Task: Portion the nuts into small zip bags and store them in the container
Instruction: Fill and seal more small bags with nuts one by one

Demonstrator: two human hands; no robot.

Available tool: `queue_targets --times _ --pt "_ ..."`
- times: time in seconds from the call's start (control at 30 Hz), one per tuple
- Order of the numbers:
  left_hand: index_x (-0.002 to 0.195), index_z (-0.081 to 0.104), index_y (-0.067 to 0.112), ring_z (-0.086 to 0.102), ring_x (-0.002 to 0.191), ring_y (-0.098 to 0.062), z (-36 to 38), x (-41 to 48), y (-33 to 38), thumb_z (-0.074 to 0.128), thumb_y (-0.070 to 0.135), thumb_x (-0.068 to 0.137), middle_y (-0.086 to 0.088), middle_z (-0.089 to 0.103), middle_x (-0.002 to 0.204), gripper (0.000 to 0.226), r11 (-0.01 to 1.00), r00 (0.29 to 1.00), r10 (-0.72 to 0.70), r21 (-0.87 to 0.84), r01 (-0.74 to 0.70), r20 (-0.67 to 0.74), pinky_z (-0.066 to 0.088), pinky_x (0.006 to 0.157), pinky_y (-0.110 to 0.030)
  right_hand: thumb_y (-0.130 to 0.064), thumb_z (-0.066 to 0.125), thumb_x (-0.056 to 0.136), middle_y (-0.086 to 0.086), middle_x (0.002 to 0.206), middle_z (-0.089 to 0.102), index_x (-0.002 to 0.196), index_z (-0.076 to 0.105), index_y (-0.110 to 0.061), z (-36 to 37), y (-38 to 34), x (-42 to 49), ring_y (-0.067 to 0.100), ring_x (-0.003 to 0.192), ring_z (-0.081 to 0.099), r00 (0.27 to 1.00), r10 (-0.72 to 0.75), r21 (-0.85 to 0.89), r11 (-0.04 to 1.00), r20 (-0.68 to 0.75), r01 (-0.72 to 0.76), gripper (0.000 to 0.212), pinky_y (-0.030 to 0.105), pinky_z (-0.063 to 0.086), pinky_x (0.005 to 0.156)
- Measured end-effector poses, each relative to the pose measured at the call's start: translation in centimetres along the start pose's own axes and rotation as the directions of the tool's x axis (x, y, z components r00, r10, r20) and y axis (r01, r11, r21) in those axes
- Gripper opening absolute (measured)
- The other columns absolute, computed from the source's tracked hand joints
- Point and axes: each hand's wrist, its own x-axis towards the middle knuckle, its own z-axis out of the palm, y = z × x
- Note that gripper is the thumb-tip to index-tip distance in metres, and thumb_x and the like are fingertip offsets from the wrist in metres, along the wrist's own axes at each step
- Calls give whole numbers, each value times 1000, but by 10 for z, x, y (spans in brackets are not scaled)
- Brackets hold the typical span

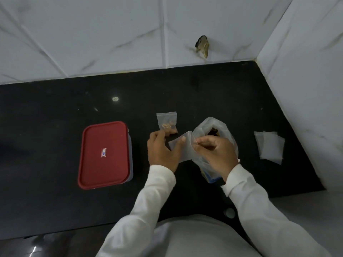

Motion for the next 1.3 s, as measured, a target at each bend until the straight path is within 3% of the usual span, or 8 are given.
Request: queue_targets --times 0.1,0.23,0.43,0.67,0.73,0.87,1.03,1.3 --pt "92 57 38 55 93 -7 5 -14 1 58 75 71 16 53 100 43 985 998 63 159 -63 5 52 84 -36 -31 74 83 -11 84 71 91 71 -24 11 5 1 -6 80 65 999 20 -41 999 -46 -22 11 10 51 67" --pt "80 58 30 61 72 -4 7 -15 2 59 65 82 14 63 75 36 987 997 -43 159 32 63 56 72 -37 -28 76 81 -7 78 73 85 72 -22 24 11 1 7 77 70 997 24 -7 1000 -79 -25 8 34 60 75" --pt "80 64 26 63 73 -8 -7 -4 2 63 39 89 12 63 74 15 969 994 8 245 -36 112 56 72 -32 -22 76 80 -8 75 70 84 69 -22 23 5 0 1 71 66 990 -1 -58 998 -141 -7 8 17 53 66" --pt "74 61 28 61 70 -5 -20 5 -1 71 32 82 11 62 72 13 969 994 50 237 -73 102 54 70 -28 -13 72 82 -12 78 64 83 61 -28 18 -7 -1 -2 73 62 983 -73 -164 985 -167 45 18 3 46 64" --pt "87 59 30 60 81 -3 -17 6 -8 72 28 79 13 61 89 16 976 981 142 144 -161 129 55 76 -27 -12 71 83 -12 81 65 87 63 -26 19 -8 -1 -1 76 63 986 -66 -155 987 -151 42 17 3 46 64" --pt "139 42 37 35 136 -7 -14 4 -26 70 46 80 12 34 145 66 929 870 367 -76 -363 330 37 109 -31 -14 69 84 -17 79 63 85 62 -29 16 -11 0 -6 76 61 987 -94 -165 984 -126 73 17 2 44 66" --pt "150 24 41 27 140 0 -5 4 -37 86 52 64 19 32 151 107 929 849 337 0 -369 408 27 109 -21 -19 70 84 -14 80 69 89 71 -23 16 -14 -1 -3 76 64 991 -74 -127 990 -115 59 7 9 49 67" --pt "110 57 32 61 103 -9 11 4 -33 81 41 65 6 61 111 52 939 927 330 -164 -302 181 57 86 -38 -16 70 80 -11 89 68 101 67 -23 22 -29 -11 5 77 65 975 -204 -249 952 -83 178 23 23 57 70"
